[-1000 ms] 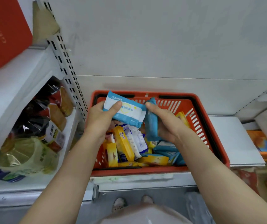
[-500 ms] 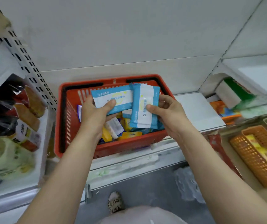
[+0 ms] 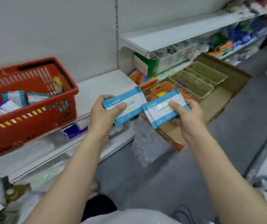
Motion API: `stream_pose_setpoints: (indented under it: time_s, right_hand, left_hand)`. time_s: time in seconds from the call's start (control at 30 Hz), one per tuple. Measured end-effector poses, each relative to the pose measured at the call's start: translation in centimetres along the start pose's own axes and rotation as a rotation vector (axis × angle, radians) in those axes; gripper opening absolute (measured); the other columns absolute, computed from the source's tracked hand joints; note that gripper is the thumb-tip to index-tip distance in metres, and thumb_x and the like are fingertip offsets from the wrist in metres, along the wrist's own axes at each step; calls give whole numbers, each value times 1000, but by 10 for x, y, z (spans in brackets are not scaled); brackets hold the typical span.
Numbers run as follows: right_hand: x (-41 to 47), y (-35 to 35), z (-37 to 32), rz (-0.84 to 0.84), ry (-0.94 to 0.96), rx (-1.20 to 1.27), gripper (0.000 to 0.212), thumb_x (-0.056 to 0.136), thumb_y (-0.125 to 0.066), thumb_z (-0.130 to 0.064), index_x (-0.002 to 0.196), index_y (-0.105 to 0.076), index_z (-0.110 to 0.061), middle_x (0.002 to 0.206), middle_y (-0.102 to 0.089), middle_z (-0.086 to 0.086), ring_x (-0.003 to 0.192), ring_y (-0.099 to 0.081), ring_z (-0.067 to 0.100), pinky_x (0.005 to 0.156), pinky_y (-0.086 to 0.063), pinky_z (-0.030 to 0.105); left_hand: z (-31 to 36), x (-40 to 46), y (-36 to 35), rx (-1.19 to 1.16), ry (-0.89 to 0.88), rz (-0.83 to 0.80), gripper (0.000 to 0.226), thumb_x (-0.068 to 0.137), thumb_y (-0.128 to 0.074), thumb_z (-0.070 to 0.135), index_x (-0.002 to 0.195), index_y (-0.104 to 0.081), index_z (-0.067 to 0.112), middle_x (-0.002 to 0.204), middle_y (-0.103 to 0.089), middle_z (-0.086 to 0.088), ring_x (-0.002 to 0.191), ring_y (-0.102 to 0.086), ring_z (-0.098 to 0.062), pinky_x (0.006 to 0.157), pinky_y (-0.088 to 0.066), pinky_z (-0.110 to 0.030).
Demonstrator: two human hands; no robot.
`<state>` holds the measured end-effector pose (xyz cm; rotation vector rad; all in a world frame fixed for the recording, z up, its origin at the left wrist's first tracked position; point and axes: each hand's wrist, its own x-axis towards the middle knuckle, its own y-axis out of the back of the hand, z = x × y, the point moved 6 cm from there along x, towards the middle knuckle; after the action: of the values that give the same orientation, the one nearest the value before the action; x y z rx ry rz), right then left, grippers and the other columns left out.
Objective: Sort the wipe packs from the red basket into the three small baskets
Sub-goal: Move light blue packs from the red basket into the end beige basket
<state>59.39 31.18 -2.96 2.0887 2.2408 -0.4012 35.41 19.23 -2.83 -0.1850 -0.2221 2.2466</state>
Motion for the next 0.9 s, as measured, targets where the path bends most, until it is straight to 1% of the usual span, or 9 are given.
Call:
stream_pose_setpoints:
  time_s: [0.1, 0.2, 0.27, 0.3, 0.4, 0.53, 0.6, 0.77, 0.9]
  right_hand:
    - [-2, 87, 3, 153, -52, 6, 23, 83, -77, -14, 92, -55, -15, 95, -70, 9, 77, -71, 18, 61, -58, 31]
    - [1, 145, 2, 241, -54, 26, 22, 83, -77, -15, 92, -57, -12, 92, -70, 9, 66, -68, 9, 50, -53, 21]
    - [8, 173, -1, 269, -38, 27, 28, 84, -77, -15, 102, -56, -13, 101, -69, 9, 69, -69, 10, 51, -54, 21]
    - [14, 185, -3, 273, -31, 33, 35, 83, -77, -14, 111, -55, -16, 105, -69, 8, 73, -71, 12, 53, -56, 23]
    - [36, 217, -8, 252, -15, 56, 51, 83, -77, -9, 126, -52, -23, 106, -70, 2, 80, -75, 16, 56, -59, 29]
    - [84, 267, -19, 301, -16, 33, 36, 82, -75, -2, 106, -57, -22, 106, -71, 7, 79, -74, 20, 66, -62, 39]
    - [117, 295, -28, 344, -18, 19, 34, 81, -75, -2, 97, -54, -22, 102, -69, 6, 74, -71, 19, 67, -58, 37]
    - [202, 342, -55, 354, -98, -47, 32, 81, -78, -8, 91, -50, -17, 103, -63, 10, 76, -68, 21, 67, -58, 36]
    - [262, 362, -67, 319, -113, -41, 30, 83, -76, -3, 99, -54, -17, 106, -65, 6, 82, -69, 22, 66, -58, 33]
  left_hand:
    - [-27, -26, -61, 34, 69, -73, 34, 75, -80, 0, 90, -55, 18, 94, -73, -7, 79, -74, -18, 58, -57, -27]
    - [-45, -36, -106, 98, 101, -133, 35, 73, -81, 1, 88, -54, 17, 93, -73, -9, 80, -73, -21, 65, -59, -34]
    - [-53, -32, -133, 143, 116, -156, 36, 72, -83, 2, 87, -54, 18, 94, -73, -10, 83, -72, -25, 71, -58, -40]
    - [-56, -28, -147, 163, 113, -174, 37, 71, -84, 4, 87, -53, 18, 95, -72, -11, 83, -72, -25, 71, -58, -40]
    - [-67, -14, -197, 211, 71, -248, 38, 71, -85, 6, 90, -55, 19, 94, -71, -8, 70, -70, -11, 55, -54, -25]
    - [-97, 15, -273, 199, 121, -314, 39, 71, -85, 7, 102, -64, 18, 99, -74, -6, 77, -72, -15, 61, -57, -27]
    - [-111, 35, -313, 169, 165, -317, 39, 71, -84, 6, 103, -66, 17, 99, -75, -6, 78, -72, -15, 66, -59, -28]
    - [-126, 85, -411, 168, 219, -330, 31, 72, -83, 3, 96, -66, 14, 95, -75, -8, 74, -71, -17, 66, -59, -29]
    - [-131, 121, -475, 189, 232, -401, 31, 74, -80, 0, 92, -62, 16, 79, -74, 3, 67, -71, -14, 54, -55, -24]
